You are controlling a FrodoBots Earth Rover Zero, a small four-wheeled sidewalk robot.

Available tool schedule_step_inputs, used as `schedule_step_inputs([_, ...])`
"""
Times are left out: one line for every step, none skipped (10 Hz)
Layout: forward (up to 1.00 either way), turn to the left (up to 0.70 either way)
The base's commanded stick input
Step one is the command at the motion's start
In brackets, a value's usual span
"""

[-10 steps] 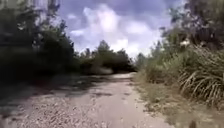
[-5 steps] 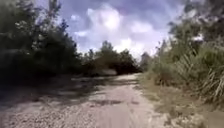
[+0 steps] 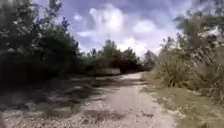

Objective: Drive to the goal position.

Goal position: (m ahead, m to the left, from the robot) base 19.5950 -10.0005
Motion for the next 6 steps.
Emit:
schedule_step_inputs([1.0, 0.0])
schedule_step_inputs([1.0, 0.0])
schedule_step_inputs([1.0, 0.0])
schedule_step_inputs([1.0, 0.0])
schedule_step_inputs([1.0, 0.0])
schedule_step_inputs([1.0, -0.13])
